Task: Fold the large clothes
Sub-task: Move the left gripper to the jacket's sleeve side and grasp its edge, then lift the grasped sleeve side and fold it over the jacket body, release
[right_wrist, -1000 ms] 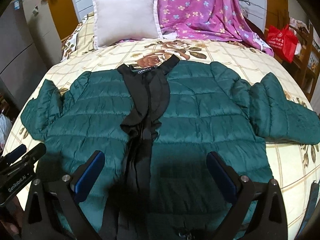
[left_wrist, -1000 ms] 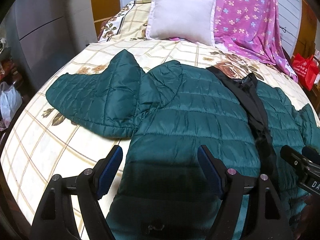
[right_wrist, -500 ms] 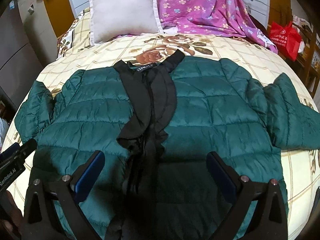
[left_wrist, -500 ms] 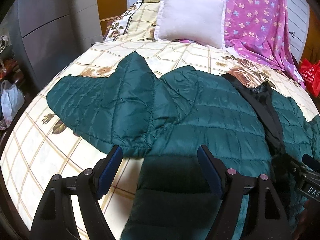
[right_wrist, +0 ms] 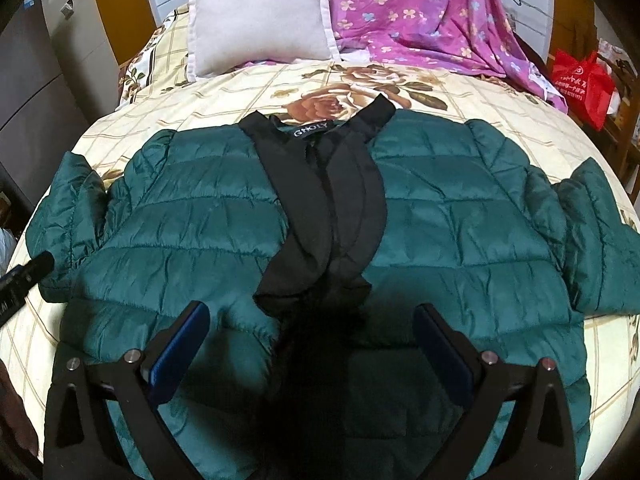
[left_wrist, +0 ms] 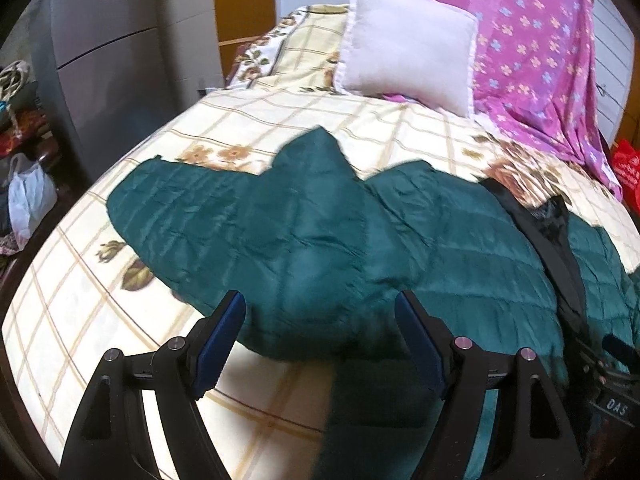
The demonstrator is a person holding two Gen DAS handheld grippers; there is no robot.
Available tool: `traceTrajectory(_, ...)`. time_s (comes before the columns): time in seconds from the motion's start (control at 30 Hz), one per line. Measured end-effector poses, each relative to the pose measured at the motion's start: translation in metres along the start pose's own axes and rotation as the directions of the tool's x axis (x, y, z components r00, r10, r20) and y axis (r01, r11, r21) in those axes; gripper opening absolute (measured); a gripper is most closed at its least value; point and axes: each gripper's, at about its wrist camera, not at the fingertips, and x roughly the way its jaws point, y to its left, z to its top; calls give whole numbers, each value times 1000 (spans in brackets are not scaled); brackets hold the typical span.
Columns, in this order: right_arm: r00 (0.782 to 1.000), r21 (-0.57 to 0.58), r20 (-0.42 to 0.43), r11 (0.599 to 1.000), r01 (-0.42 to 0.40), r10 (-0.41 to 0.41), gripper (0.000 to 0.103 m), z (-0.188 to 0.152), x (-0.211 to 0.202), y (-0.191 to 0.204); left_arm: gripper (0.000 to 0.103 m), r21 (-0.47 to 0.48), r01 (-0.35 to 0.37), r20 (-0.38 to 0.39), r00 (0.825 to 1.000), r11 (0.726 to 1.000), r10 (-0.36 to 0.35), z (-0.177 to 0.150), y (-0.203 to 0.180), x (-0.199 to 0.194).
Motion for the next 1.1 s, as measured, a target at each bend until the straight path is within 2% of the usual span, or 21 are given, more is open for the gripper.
traceTrajectory(0.2, 1000, -20, -2, 1000, -4, 4, 103, 1, 2, 6, 54, -90, -18, 41, 999, 996, 22, 17, 43, 2)
traceTrajectory(0.33, 1000, -35, -3, 999, -10, 10, 103, 1, 2, 10, 54, -207, -41, 33, 998, 977, 49, 29, 90, 19)
traceTrajectory(0.5, 1000, -56, -15, 998, -13, 12, 103, -1, 5, 14, 54, -311, -127, -11, 992, 942, 130, 39, 149, 54)
traceTrajectory(0.63, 1000, -80, -28, 997, -8, 6, 103, -2, 8, 18, 54, -397, -186, -33, 981, 899, 189, 46, 197, 80)
traceTrajectory(0.87, 999, -102, -36, 995, -19, 15, 103, -3, 8, 29, 54, -477, -228, -100, 974, 849, 205, 55, 242, 123)
traceTrajectory(0.93, 999, -113, -35, 993, -24, 21, 103, -3, 7, 32, 52, -490, -230, -110, 973, 841, 202, 55, 247, 132)
traceTrajectory(1.03, 999, -130, -32, 991, -23, 19, 103, -3, 5, 36, 46, -508, -200, -74, 979, 838, 189, 55, 250, 135)
traceTrajectory(1.1, 999, -129, -33, 991, -24, 20, 103, -3, 4, 35, 34, -509, -179, -51, 983, 842, 178, 56, 251, 136)
